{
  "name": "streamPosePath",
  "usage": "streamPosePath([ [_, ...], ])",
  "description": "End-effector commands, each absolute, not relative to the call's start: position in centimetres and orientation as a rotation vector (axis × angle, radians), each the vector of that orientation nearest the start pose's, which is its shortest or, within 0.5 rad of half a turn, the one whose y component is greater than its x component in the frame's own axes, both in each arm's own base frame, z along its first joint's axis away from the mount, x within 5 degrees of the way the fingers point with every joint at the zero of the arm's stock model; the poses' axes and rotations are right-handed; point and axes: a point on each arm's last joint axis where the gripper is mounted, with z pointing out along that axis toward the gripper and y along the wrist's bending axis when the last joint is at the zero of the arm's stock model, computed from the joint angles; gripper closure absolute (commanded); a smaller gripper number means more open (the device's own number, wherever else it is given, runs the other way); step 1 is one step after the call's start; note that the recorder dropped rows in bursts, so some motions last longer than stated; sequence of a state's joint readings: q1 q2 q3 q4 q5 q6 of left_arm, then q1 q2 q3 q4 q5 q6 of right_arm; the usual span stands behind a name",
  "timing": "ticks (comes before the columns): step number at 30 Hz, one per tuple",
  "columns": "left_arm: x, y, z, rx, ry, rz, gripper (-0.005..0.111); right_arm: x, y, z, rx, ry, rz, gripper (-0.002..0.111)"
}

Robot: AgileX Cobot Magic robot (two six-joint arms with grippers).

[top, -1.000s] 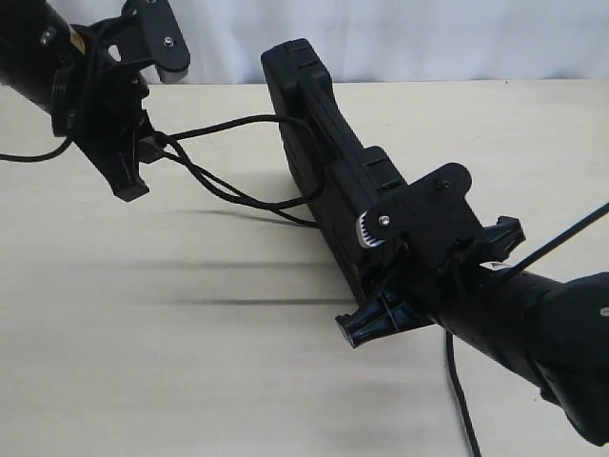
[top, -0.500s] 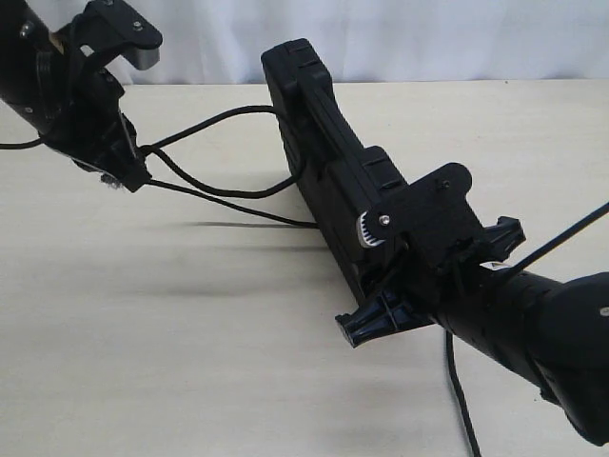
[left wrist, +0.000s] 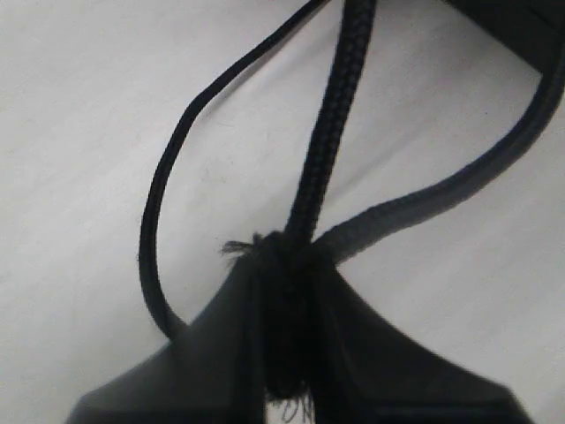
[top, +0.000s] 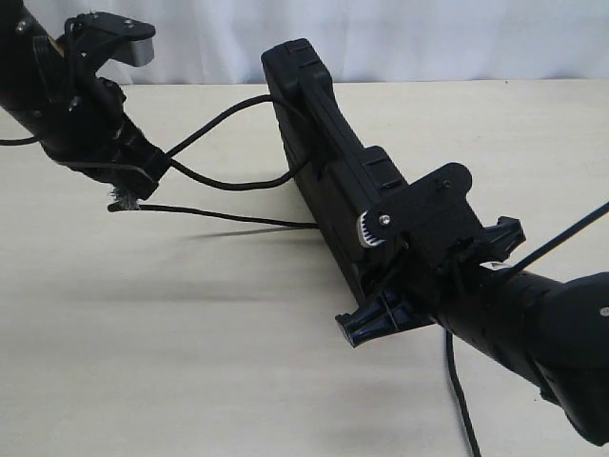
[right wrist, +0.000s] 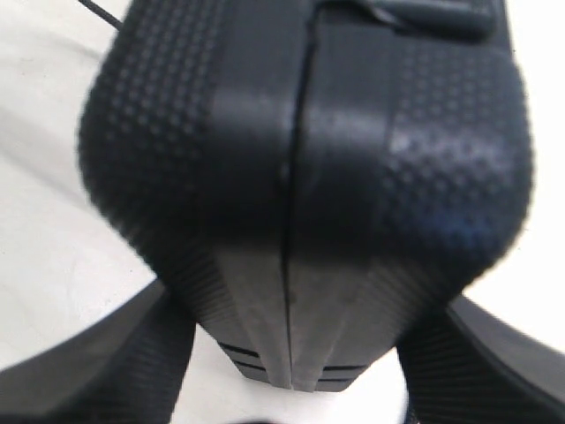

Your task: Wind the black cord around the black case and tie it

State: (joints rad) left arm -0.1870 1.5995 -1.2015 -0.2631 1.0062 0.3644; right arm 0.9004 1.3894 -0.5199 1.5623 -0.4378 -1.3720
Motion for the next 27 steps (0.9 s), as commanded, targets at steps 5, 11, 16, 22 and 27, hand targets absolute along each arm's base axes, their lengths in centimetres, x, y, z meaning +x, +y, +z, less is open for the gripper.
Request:
streamPosePath([
  [5, 31.5, -9.0, 24.6, 0.426, 2.869, -0.522, 0.107, 17.6, 16.2, 17.8, -0.566, 2.245, 0.071, 0.104],
  [11, 31.4, -9.3, 24.2, 0.435, 2.896, -0.575, 0.107, 17.6, 16.2, 17.8, -0.551, 2.249, 0.077, 0.104],
  [16, 31.0, -10.2, 24.5, 0.469, 2.883, -0.743, 0.107, 17.6, 16.2, 17.8, -0.551, 2.249, 0.077, 0.104],
  [22, 31.2, -10.9, 25.0, 0.468, 2.816, -0.850, 0.107, 17.6, 16.2, 17.8, -0.551, 2.249, 0.077, 0.104],
  [27, 31.9, -11.6, 25.4, 0.454, 2.688, -0.890, 0.107, 17.6, 16.2, 17.8, -0.551, 2.249, 0.077, 0.104],
])
